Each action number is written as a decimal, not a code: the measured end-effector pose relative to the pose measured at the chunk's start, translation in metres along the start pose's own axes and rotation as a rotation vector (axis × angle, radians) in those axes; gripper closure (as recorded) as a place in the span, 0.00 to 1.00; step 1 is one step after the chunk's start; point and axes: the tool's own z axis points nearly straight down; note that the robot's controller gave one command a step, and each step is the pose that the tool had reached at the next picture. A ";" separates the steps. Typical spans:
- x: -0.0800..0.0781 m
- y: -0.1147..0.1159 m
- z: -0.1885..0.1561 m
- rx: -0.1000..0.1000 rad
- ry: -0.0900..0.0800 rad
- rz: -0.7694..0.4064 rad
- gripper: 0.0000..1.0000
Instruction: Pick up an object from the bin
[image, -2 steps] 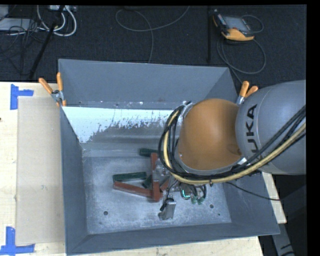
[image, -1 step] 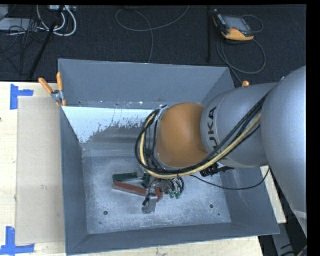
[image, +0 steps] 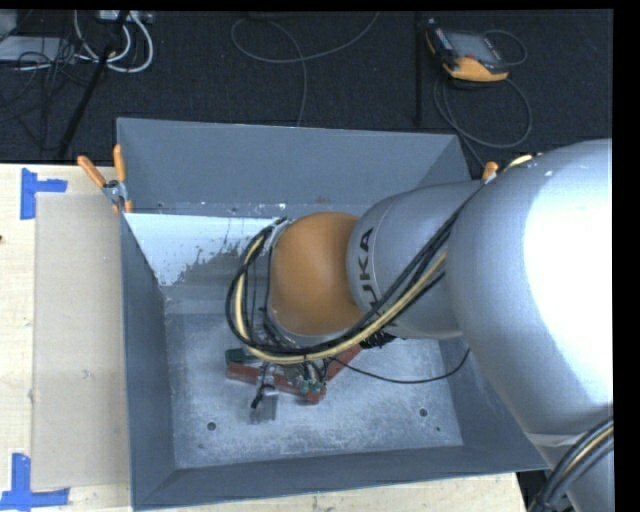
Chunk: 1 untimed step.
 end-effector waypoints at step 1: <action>-0.003 -0.001 -0.007 -0.003 -0.009 0.007 1.00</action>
Offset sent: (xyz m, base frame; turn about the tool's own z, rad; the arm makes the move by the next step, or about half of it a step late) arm 0.0000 0.0000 0.0000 0.0000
